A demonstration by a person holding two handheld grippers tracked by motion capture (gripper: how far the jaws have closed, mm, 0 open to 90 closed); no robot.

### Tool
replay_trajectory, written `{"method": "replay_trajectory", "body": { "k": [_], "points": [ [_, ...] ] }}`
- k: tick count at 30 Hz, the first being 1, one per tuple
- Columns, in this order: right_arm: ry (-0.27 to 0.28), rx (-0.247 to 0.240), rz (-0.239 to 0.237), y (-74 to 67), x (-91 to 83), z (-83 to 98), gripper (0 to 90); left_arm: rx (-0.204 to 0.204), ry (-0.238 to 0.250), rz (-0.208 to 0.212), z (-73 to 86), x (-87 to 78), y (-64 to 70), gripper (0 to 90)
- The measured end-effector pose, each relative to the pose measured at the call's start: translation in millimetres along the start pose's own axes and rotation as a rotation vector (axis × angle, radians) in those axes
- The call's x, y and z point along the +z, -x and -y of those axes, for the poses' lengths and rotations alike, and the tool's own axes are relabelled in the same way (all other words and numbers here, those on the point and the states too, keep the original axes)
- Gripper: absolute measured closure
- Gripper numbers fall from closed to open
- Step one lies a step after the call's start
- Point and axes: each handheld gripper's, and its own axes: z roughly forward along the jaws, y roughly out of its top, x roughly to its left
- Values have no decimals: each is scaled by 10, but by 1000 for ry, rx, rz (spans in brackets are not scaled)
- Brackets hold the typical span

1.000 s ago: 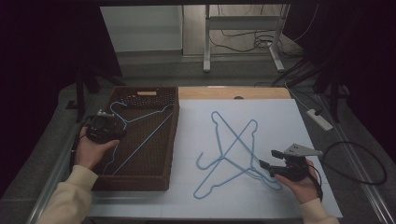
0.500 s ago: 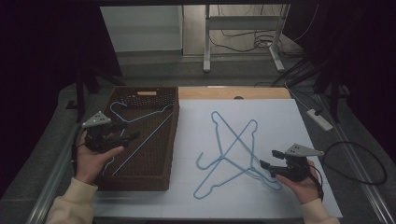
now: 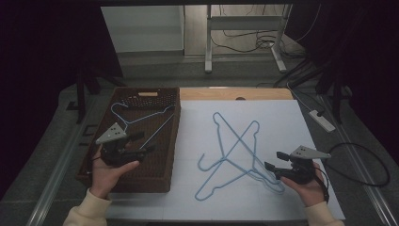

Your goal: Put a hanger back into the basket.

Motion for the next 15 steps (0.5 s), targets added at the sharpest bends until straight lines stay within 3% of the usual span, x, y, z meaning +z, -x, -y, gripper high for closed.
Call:
{"method": "replay_trajectory", "body": {
  "k": [5,15],
  "points": [
    [7,-3,7,7,-22,-17,312,-2,-11,18,60,53,30,317],
    [4,-25,12,-7,-19,-25,313,3,-8,9,103,57,44,318]
  ]
}}
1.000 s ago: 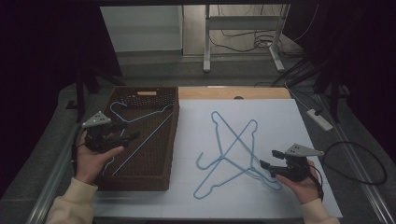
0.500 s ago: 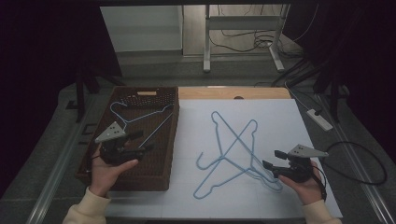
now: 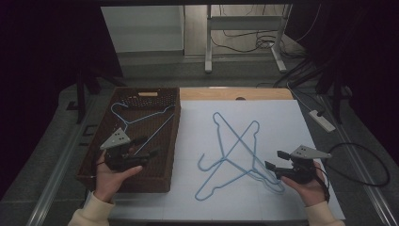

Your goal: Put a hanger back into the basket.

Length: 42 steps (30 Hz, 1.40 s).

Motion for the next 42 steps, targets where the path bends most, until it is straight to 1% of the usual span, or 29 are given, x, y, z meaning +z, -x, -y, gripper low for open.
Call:
{"method": "replay_trajectory", "body": {
  "k": [4,14,20,24,26,28,31,33,35,38,39,42],
  "points": [
    [6,-3,-1,-10,-13,-7,313,-1,-3,-1,20,8,9,318],
    [0,-9,5,-8,-7,-7,314,15,-6,20,17,15,62,318],
    [-20,-26,9,-35,13,-14,314,14,-13,24,32,30,74,318],
    [-29,-29,0,-46,27,-23,314,16,-18,27,37,45,85,318],
    [-41,-33,-13,-60,41,-43,310,18,-21,29,42,53,90,318],
    [-66,-45,-32,-90,65,-83,303,15,-21,28,48,52,93,318],
    [-84,-56,-33,-116,89,-117,303,18,-22,26,48,44,99,318],
    [-99,-61,-46,-142,119,-155,306,19,-21,26,44,34,108,319],
    [-113,-69,-60,-174,169,-197,332,17,-21,29,44,33,113,319],
    [-145,-78,-70,-210,243,-249,324,20,-23,29,45,38,119,319],
    [-145,-78,-70,-210,243,-249,324,21,-26,29,47,42,121,319],
    [-200,-83,-85,-250,340,-306,323,23,-31,31,54,59,129,319]
  ]
}}
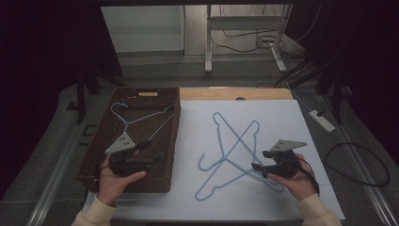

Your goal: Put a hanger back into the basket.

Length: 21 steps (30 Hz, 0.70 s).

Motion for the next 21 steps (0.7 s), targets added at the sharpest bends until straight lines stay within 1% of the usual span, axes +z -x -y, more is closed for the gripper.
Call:
{"method": "replay_trajectory", "body": {
  "k": [5,8,9,14,18,21],
  "points": [
    [-70,-15,-25,-45,160,-101,329,0,-7,-1,15,26,-1,319],
    [-101,-19,-47,-65,249,-156,327,1,-8,-1,14,26,6,319],
    [-110,-25,-44,-75,279,-177,327,1,-6,-1,12,25,10,319],
    [-141,-38,-61,-112,388,-274,339,8,-7,-1,8,26,25,319],
    [-176,-57,-57,-157,481,-365,347,10,-5,-4,6,20,25,320],
    [-185,-67,-48,-174,517,-417,350,10,0,-6,1,2,22,320]
  ]
}}
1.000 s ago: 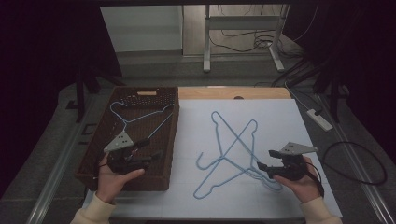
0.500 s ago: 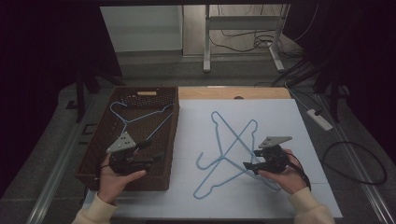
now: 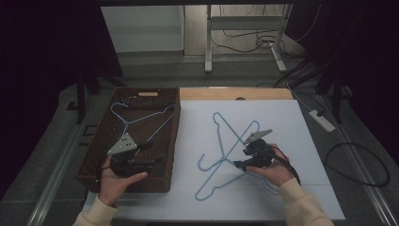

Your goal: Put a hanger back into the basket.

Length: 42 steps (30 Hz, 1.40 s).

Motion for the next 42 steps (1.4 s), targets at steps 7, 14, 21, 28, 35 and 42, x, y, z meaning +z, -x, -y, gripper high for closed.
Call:
{"method": "replay_trajectory", "body": {
  "k": [7,14,21,28,35,42],
  "points": [
    [-26,-1,-9,-10,65,-78,355,1,2,-3,-1,-7,-3,320],
    [-66,8,-11,1,157,-109,397,4,2,-4,-4,-5,4,321],
    [-125,13,-22,6,264,-151,456,3,0,-5,1,0,-3,321],
    [-195,-2,-21,2,382,-183,513,4,-1,-4,3,0,-2,320],
    [-250,-28,-4,-27,459,-211,598,5,1,-4,-1,-3,1,320],
    [-298,-28,35,-91,497,-290,707,8,1,-4,-4,-5,6,320]
  ]
}}
